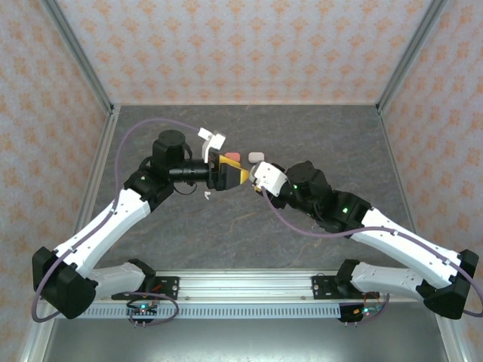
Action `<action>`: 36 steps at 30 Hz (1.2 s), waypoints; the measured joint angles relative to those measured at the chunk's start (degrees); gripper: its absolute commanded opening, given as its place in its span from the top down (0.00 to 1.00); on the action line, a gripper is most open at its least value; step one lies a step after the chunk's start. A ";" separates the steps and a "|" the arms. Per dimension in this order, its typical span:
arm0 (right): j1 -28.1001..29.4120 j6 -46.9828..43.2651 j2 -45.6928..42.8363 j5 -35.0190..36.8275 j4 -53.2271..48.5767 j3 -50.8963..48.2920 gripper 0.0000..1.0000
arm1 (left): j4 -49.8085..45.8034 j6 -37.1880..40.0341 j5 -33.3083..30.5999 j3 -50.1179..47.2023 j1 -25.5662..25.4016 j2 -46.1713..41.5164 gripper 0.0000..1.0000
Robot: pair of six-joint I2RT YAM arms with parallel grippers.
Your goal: Insert wireless bluetooth earbuds into charging case
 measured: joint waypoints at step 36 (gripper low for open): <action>-2.16 1.97 1.97 -2.86 -4.94 1.64 0.41 | -8.81 9.31 -1.25 5.25 -5.01 8.85 0.84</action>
